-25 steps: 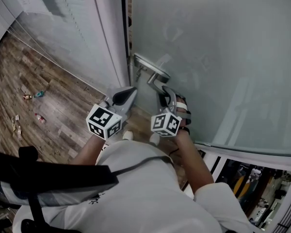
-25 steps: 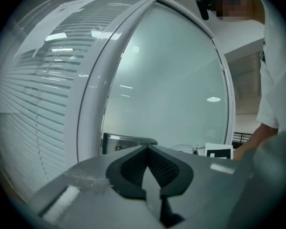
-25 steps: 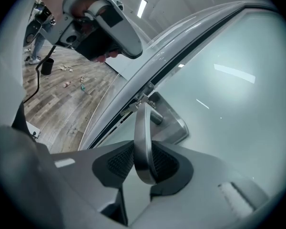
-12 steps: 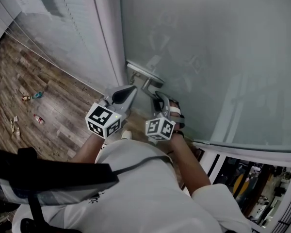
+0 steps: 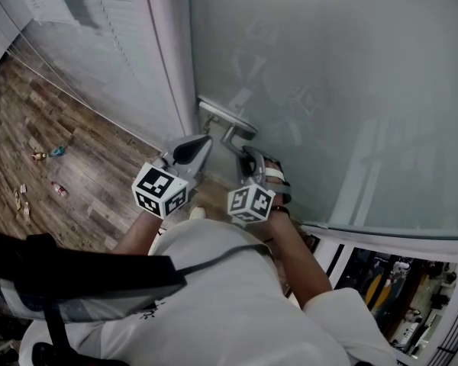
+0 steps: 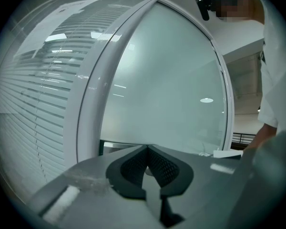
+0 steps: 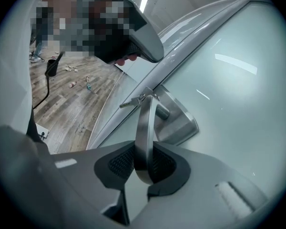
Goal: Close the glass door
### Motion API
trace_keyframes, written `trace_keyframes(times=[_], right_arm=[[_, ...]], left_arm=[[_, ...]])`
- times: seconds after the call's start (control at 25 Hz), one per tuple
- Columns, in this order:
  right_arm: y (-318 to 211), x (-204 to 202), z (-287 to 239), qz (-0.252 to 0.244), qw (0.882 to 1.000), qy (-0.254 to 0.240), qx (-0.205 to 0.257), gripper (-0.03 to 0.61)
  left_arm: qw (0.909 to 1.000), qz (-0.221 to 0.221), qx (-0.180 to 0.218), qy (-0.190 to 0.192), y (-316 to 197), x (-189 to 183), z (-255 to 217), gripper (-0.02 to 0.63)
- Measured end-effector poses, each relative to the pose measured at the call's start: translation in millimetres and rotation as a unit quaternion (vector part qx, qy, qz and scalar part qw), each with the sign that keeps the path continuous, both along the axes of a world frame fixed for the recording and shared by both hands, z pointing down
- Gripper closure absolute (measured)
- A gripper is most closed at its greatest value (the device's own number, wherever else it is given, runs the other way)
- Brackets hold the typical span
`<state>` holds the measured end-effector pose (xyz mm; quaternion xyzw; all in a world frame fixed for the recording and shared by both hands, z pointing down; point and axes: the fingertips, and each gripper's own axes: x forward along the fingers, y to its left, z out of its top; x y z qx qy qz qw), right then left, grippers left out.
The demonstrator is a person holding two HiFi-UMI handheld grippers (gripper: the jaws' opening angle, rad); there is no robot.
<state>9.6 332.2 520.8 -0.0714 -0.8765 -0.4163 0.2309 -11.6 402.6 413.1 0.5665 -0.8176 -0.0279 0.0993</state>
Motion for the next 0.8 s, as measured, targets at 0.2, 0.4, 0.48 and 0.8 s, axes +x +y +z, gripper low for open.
trace_keyframes(times=[0.2, 0.4, 0.48, 0.8], right_arm=[[-1, 3, -10, -0.011, 0.999, 0.014, 0.041, 0.502], [-2, 6, -23, -0.028, 0.999, 0.021, 0.034, 0.464], [-3, 10, -28, -0.022, 1.0, 0.023, -0.002, 0.437], [2, 35, -97, 0.0, 0.94, -0.052, -0.338, 0.571]], left_arm=[[1.0, 0.0, 0.006, -0.003, -5, -9, -3, 0.612], [0.9999, 0.001, 0.011, -0.009, -10, -16, -10, 0.612], [0.9999, 0.001, 0.013, -0.01, -11, -18, -13, 0.612], [0.9997, -0.007, 0.019, -0.01, -5, -23, -20, 0.612]])
